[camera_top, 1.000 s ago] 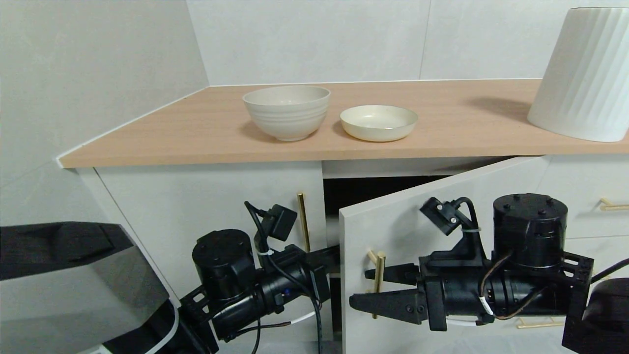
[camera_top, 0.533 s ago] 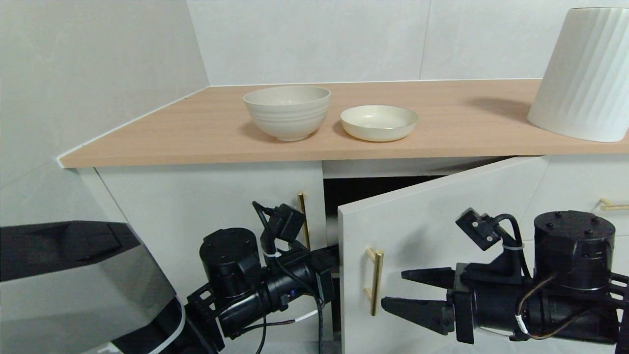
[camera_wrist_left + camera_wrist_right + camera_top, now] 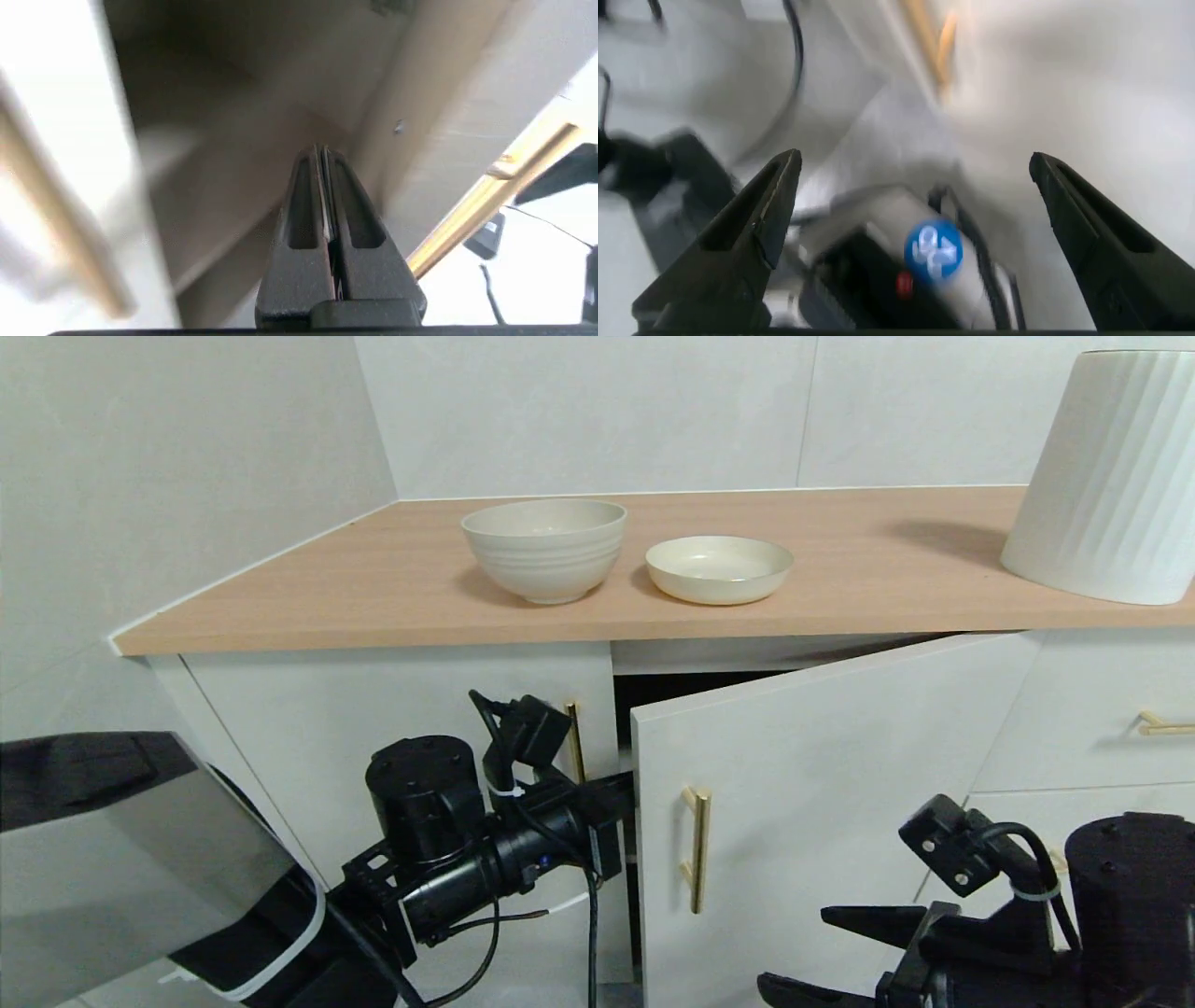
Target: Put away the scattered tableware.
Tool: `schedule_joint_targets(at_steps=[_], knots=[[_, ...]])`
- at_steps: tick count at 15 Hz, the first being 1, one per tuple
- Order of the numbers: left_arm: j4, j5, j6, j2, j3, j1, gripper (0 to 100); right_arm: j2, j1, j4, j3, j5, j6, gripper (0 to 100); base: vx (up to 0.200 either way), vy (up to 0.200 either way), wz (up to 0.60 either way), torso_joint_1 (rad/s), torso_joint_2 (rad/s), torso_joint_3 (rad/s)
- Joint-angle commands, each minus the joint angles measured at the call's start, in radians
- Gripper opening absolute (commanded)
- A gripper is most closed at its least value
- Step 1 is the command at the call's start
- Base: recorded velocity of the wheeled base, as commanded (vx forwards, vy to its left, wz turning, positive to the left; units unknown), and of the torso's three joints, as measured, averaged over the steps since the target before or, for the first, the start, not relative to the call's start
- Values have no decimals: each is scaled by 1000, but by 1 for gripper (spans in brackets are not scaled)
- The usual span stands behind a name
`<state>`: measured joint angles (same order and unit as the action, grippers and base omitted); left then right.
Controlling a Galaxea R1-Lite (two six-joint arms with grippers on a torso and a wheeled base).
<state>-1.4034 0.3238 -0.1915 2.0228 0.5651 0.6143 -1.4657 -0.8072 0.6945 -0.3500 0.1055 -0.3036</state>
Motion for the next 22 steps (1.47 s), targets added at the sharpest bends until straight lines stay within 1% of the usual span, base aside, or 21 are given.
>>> schedule_joint_targets(at_steps=[1, 2, 4, 7, 11, 18, 22], knots=[[49, 1, 17, -38, 45, -10, 0, 73, -3, -46, -18, 0, 0, 100, 0, 0, 0, 0, 0, 0], [81, 1, 17, -35, 53, -5, 0, 77, -4, -52, -23, 0, 0, 100, 0, 0, 0, 0, 0, 0], [80, 4, 18, -3, 61, 2, 0, 77, -4, -53, -21, 0, 0, 100, 0, 0, 0, 0, 0, 0], [77, 3, 18, 16, 61, 32, 0, 74, -17, -55, -18, 0, 0, 100, 0, 0, 0, 0, 0, 0], [77, 3, 18, 11, 64, 39, 0, 77, -35, -93, -21, 0, 1, 100, 0, 0, 0, 0, 0, 0], [77, 6, 17, 51, 96, 39, 0, 73, -35, -95, -20, 0, 1, 100, -200, 0, 0, 2, 4, 2], [69, 0, 12, 116, 133, 38, 0, 71, -35, -95, -20, 0, 1, 100, 0, 0, 0, 0, 0, 0]])
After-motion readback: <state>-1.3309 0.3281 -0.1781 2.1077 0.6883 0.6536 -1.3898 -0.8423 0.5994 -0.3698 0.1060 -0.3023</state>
